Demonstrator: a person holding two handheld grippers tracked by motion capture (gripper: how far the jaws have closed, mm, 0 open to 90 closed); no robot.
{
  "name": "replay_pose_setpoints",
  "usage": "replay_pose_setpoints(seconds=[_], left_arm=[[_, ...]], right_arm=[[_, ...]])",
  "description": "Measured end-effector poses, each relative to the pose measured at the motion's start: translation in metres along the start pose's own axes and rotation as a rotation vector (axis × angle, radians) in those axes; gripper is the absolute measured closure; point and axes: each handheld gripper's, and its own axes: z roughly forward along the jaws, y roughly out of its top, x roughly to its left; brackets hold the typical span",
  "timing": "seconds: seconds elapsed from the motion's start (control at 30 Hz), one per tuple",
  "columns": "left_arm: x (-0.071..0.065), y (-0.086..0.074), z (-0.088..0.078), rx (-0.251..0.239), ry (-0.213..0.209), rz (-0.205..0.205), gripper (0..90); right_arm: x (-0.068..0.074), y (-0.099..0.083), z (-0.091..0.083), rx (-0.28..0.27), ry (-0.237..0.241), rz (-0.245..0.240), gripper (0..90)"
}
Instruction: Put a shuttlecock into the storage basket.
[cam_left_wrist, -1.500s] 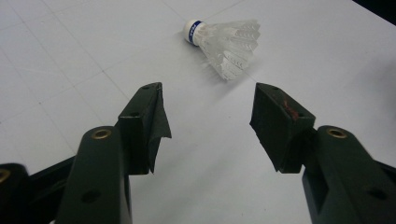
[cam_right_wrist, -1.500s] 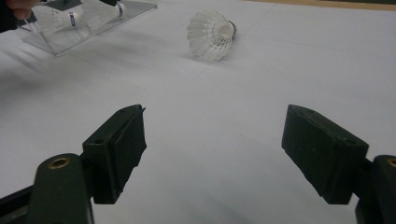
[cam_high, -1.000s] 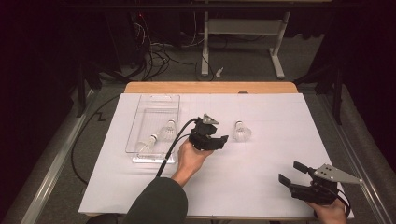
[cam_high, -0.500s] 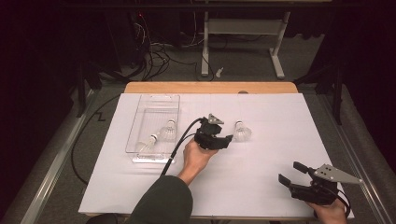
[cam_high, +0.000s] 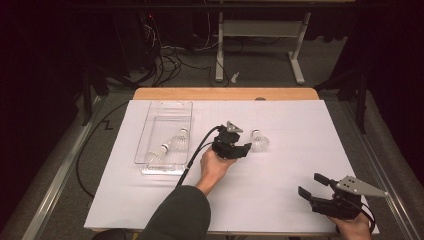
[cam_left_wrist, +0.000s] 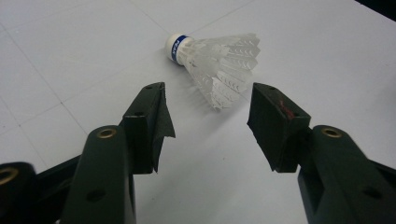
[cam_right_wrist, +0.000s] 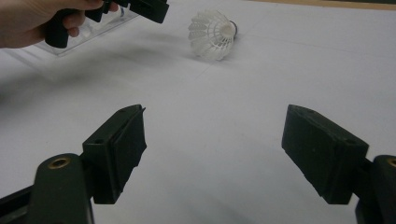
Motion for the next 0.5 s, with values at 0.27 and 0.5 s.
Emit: replay_pose_setpoints(seconds=[0.27, 0.5], left_arm=[[-0.002, 0.001, 0.012, 0.021, 0.001, 0.012, 47.1], [-0.003, 0.003, 0.022, 0.028, 0.009, 0.006, 47.5]], right_arm=[[0.000, 0.000, 0.000, -0.001, 0.002, -0.001, 21.9], [0.000, 0.000, 0.000, -0.001, 0.002, 0.001, 21.9]])
